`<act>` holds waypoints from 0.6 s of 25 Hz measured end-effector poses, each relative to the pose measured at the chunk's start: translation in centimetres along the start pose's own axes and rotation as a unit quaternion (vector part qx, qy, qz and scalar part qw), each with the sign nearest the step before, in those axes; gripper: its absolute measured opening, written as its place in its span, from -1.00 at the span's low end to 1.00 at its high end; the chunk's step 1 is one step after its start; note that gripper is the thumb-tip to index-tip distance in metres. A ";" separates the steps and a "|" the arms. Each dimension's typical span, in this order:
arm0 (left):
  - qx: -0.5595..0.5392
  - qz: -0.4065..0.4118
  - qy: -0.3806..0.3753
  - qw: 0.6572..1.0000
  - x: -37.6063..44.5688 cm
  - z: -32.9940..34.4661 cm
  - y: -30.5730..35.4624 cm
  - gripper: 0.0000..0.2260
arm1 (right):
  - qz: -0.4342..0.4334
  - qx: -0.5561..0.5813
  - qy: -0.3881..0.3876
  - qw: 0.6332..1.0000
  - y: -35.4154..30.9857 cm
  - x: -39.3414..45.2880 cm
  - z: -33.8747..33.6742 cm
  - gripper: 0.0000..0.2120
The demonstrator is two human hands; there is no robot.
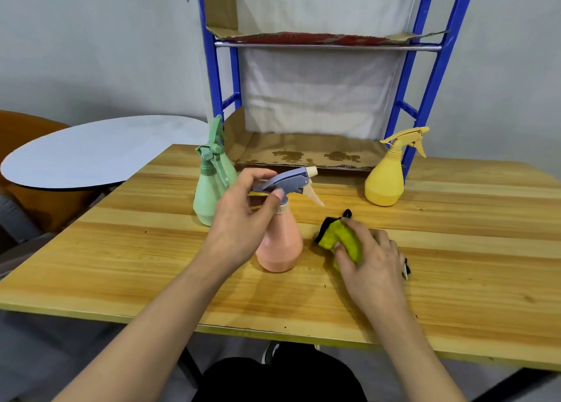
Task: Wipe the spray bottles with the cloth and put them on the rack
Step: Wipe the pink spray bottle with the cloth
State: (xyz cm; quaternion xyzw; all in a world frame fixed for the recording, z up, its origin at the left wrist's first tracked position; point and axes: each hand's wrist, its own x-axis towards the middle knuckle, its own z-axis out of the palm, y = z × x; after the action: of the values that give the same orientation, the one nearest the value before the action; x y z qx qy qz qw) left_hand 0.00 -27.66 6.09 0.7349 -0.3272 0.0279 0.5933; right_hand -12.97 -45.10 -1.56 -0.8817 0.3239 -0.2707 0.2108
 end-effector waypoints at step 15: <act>-0.054 -0.012 0.017 0.998 -1.9 0.8 -2.2 -0.76 | 0.032 0.614 0.129 0.778 -4.8 1.7 -2.9 -0.72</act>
State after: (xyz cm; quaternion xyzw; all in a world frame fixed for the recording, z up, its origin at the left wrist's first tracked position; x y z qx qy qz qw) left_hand -0.60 -27.31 3.16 0.7050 -0.3090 0.0158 0.6382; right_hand -11.46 -43.53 3.85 -0.5114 0.1409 -0.5163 0.6724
